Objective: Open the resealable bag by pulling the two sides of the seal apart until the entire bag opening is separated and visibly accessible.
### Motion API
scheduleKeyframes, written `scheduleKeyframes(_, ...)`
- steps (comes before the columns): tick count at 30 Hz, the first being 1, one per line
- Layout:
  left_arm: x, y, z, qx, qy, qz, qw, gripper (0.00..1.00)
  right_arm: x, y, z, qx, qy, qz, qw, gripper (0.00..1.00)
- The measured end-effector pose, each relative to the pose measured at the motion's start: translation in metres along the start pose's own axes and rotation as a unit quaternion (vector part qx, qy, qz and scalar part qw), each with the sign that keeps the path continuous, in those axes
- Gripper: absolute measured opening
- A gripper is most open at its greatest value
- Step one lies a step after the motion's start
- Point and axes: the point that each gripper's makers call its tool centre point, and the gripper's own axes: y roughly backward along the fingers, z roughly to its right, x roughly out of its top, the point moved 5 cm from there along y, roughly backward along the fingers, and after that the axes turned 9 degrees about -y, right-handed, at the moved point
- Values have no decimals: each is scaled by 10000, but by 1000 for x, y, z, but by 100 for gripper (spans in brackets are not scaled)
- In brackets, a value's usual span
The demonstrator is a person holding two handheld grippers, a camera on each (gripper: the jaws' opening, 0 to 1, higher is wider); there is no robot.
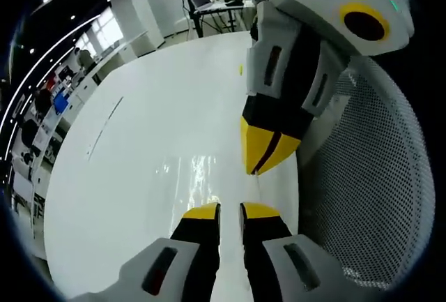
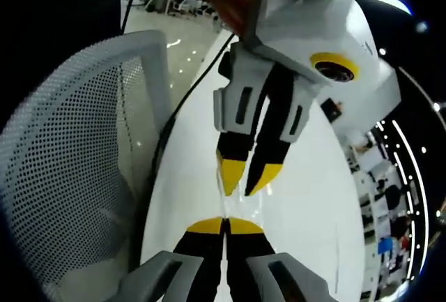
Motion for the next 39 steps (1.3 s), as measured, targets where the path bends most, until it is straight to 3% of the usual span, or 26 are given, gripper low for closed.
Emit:
scheduleKeyframes(1,0,0,1,-14,-18,-16,10000,0,1,0,-1,-9,6,9,10000,0)
scheduleKeyframes(7,2,-1,1,-9,-65,-67,10000,0,0,1,-1,-85,-88,2,9999,0)
scheduleKeyframes(15,4,1,-5,246,-205,-93,9994,0,3,1,-1,-261,-376,19,9989,0)
scheduleKeyframes(23,10,3,-10,465,-293,-26,9985,0,14,-9,-4,-226,-627,60,9978,2)
scheduleKeyframes(26,14,4,-11,486,-284,26,9984,0,16,-12,-6,-259,-526,48,9983,1)
scheduleKeyframes(34,19,7,-17,668,-245,193,9973,0,10,-11,-4,-430,-585,-47,9973,0)
scheduleKeyframes(36,22,8,-21,818,-177,323,9960,0,9,-11,-4,-444,-618,-54,9971,0)
scheduleKeyframes(39,22,11,-25,971,-224,291,9946,0,9,-11,-5,-464,-664,-39,9967,0)
